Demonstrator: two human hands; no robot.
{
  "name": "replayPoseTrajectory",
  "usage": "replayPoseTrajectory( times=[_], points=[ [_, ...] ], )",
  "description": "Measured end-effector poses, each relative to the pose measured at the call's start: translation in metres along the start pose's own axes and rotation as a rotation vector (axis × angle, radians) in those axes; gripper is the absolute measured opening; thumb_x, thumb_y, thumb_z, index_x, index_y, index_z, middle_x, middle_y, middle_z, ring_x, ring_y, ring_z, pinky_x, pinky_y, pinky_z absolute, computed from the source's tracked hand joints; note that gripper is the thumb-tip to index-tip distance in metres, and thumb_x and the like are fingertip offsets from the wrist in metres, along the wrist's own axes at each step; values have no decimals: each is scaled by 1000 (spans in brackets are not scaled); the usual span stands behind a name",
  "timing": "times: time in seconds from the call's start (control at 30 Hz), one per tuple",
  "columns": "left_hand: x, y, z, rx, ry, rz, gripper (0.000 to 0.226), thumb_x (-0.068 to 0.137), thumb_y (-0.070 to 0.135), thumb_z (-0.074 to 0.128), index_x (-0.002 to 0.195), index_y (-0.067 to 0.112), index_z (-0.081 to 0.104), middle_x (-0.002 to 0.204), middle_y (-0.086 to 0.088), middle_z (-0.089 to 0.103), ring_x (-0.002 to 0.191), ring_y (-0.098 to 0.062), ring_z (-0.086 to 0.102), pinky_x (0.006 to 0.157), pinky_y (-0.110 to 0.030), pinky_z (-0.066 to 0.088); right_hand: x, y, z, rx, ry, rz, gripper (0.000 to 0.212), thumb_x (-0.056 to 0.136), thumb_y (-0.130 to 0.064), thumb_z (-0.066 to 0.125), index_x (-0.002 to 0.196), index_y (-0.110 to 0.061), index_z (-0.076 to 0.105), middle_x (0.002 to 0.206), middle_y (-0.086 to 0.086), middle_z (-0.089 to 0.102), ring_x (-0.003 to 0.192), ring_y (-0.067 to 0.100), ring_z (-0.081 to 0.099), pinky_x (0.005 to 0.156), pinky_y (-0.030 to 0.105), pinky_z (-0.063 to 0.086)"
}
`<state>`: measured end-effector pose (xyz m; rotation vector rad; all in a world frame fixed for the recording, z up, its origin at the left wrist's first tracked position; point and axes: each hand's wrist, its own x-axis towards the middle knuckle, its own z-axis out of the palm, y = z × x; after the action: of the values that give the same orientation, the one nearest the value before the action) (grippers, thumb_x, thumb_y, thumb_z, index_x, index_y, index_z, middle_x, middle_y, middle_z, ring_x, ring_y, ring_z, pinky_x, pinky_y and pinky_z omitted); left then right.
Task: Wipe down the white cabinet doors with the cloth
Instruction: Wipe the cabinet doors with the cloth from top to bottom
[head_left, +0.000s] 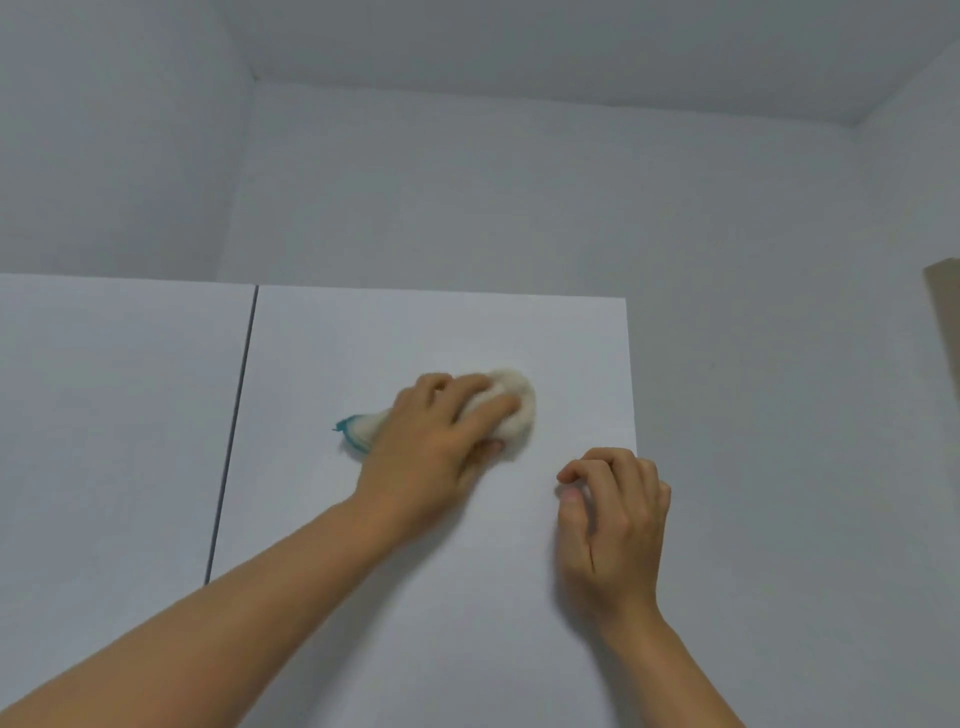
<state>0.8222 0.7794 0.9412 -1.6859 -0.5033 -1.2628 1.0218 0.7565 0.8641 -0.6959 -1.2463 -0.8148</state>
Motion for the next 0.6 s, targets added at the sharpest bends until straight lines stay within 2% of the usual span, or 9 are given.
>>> replayPoseTrajectory(
  times=[0.1, 0.17, 0.2, 0.33, 0.4, 0.47, 0.53, 0.6],
  points=[
    [-32, 10, -2, -33, -112, 238, 35, 99, 37, 53, 133, 31, 60, 139, 1, 55, 112, -29, 48, 91, -40, 39, -1, 0, -1, 44, 3, 24, 24, 90, -25, 43, 91, -17, 65, 100, -6, 59, 95, 17, 50, 81, 34, 29],
    [-34, -9, -8, -6, -122, 296, 34, 99, 38, 52, 132, 33, 59, 137, 3, 54, 114, -26, 47, 95, -37, 35, -2, -2, 0, 65, -1, 31, 24, 92, -26, 42, 93, -18, 64, 101, -7, 59, 96, 16, 49, 81, 34, 30],
    [-28, -21, -10, 21, -105, 270, 35, 99, 40, 51, 132, 34, 58, 136, 3, 55, 115, -27, 47, 95, -36, 34, -3, -2, -1, 70, -4, 31, 24, 92, -26, 41, 93, -18, 64, 101, -8, 59, 96, 15, 49, 82, 34, 31],
    [25, -57, -13, 28, 58, -102, 35, 96, 39, 53, 130, 36, 59, 130, 2, 60, 112, -31, 50, 88, -35, 30, -5, -2, 1, 93, 8, 33, 25, 94, -27, 40, 94, -19, 63, 102, -9, 59, 98, 13, 50, 89, 27, 34],
    [57, -55, -6, -4, 130, -240, 34, 94, 36, 58, 129, 37, 62, 130, 1, 60, 112, -33, 50, 87, -36, 31, -3, 0, 2, 94, 18, 33, 25, 94, -28, 39, 96, -20, 63, 102, -10, 58, 99, 13, 50, 88, 26, 34],
    [78, -41, 3, -33, 139, -354, 36, 95, 35, 57, 131, 34, 62, 134, 0, 58, 115, -35, 49, 89, -39, 33, -3, -1, 2, 101, 22, 24, 25, 94, -28, 39, 97, -20, 63, 103, -9, 59, 99, 14, 51, 88, 27, 34],
    [79, -12, 12, -46, 116, -293, 39, 94, 35, 56, 133, 30, 61, 137, -1, 58, 115, -37, 50, 90, -43, 40, -3, 1, 2, 109, 33, 25, 27, 94, -27, 39, 98, -18, 64, 104, -7, 59, 99, 14, 51, 88, 29, 35],
    [53, 21, 22, -73, 38, -24, 41, 94, 33, 56, 134, 29, 60, 139, 0, 58, 112, -35, 51, 90, -45, 45, -1, 2, 1, 131, 66, 23, 27, 93, -27, 39, 100, -16, 64, 106, -6, 58, 98, 15, 50, 87, 30, 36]
  ],
)
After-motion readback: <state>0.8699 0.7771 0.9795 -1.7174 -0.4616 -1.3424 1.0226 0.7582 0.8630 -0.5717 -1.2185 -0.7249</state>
